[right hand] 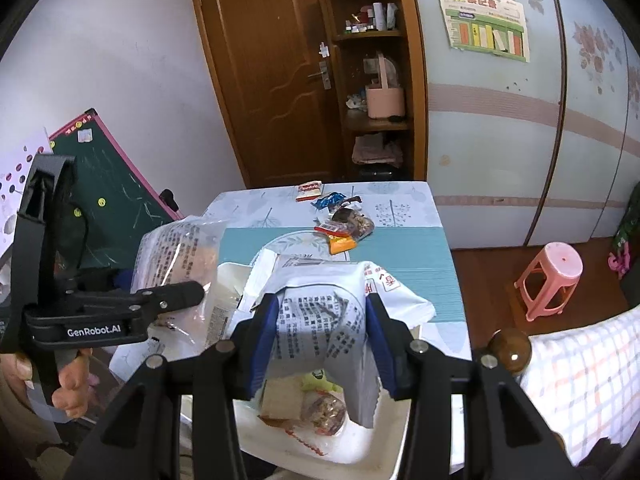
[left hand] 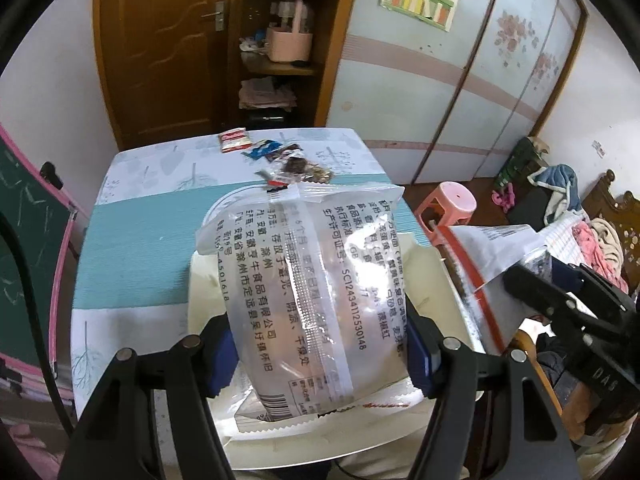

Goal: Organize snacks
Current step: 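Carry both packages to the white tray and release them inside, then move both grippers back over the remaining snacks, then grasp the red-edged dark snack with the left gripper while the right grasps the clear nut bag, then carry both snacks over the white tray, then lower both snacks into the tray and open both grippers, then move both grippers to the Cookies pack and blue and brown wrappers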

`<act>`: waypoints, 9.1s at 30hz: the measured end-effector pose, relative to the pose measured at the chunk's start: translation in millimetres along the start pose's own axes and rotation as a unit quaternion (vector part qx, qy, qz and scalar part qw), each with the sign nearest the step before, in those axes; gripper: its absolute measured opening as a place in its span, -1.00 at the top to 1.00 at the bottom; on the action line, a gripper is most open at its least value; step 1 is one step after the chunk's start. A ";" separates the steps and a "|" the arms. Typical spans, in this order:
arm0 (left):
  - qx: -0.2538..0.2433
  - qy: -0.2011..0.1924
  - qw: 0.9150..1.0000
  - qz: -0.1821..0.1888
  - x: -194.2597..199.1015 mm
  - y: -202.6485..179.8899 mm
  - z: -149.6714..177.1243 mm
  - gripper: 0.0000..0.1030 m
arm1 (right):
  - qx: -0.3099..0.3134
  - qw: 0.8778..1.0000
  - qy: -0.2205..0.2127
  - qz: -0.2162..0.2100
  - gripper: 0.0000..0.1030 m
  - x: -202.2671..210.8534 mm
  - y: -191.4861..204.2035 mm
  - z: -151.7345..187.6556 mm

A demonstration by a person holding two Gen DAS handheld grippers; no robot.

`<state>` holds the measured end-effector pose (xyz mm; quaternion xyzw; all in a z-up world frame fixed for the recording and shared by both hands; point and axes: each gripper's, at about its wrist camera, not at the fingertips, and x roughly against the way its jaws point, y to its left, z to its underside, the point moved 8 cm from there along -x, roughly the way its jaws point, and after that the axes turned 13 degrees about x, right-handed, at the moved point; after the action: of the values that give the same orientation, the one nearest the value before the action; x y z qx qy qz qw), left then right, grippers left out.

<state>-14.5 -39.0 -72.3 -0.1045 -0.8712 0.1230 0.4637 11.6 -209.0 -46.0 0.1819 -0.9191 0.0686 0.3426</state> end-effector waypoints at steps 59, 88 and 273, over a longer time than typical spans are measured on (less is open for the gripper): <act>-0.087 -0.023 0.986 -0.140 -8.4 -57.5 -213.8 -0.80 | -0.010 0.997 0.071 0.022 -0.19 -60.6 -114.2 -164.3; 0.019 0.183 0.978 -0.102 -343.3 30.2 -196.9 -0.72 | -0.098 0.957 0.268 -0.044 0.03 -365.7 -118.5 -51.8; -0.175 0.008 0.966 -0.192 -270.6 57.7 -301.5 -0.83 | -0.071 0.980 0.185 0.024 -0.15 -341.5 -113.1 -175.2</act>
<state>389.1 -29.0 -139.2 -0.0158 -0.8791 -0.1236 0.4601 399.5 -171.5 -137.0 0.1190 -0.8466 0.0439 0.5169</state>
